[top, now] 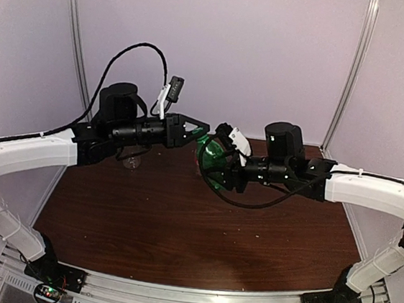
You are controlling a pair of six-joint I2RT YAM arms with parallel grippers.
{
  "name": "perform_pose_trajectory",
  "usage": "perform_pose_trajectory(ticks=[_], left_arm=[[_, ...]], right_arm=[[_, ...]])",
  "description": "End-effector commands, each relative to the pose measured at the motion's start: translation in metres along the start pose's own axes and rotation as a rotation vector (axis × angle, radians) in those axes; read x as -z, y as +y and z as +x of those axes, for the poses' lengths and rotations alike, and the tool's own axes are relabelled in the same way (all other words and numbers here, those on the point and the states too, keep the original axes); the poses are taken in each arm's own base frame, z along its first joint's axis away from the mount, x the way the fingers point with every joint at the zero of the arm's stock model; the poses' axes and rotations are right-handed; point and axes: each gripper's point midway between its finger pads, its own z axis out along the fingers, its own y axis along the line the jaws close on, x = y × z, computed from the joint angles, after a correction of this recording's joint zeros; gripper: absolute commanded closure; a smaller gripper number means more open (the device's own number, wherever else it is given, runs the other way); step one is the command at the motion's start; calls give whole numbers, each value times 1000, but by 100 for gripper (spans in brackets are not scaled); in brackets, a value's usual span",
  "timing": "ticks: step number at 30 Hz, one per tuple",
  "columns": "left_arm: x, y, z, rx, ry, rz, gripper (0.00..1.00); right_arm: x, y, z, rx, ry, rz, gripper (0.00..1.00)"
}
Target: Unscrew the bottle caps
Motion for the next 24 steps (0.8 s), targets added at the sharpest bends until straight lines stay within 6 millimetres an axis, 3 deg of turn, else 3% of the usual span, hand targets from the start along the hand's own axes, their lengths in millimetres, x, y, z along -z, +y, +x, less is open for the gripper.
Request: perform_pose_trajectory(ticks=[1, 6, 12, 17, 20, 24], left_arm=[[-1, 14, -14, 33, -44, -99, 85], [0, 13, -15, 5, -53, -95, 79], [8, 3, -22, -58, -69, -64, 46], [26, -6, -31, -117, -110, -7, 22], [38, -13, -34, -182, -127, 36, 12], [47, -37, -28, -292, -92, 159, 5]], right_arm=[[19, -31, -22, 24, -81, 196, 60], [18, -24, -21, 27, -72, 157, 59], [16, -5, -18, 29, -59, 44, 58], [17, 11, -16, 27, -49, -55, 58], [18, 24, -15, 22, -46, -141, 58], [22, 42, -18, 17, -57, -261, 58]])
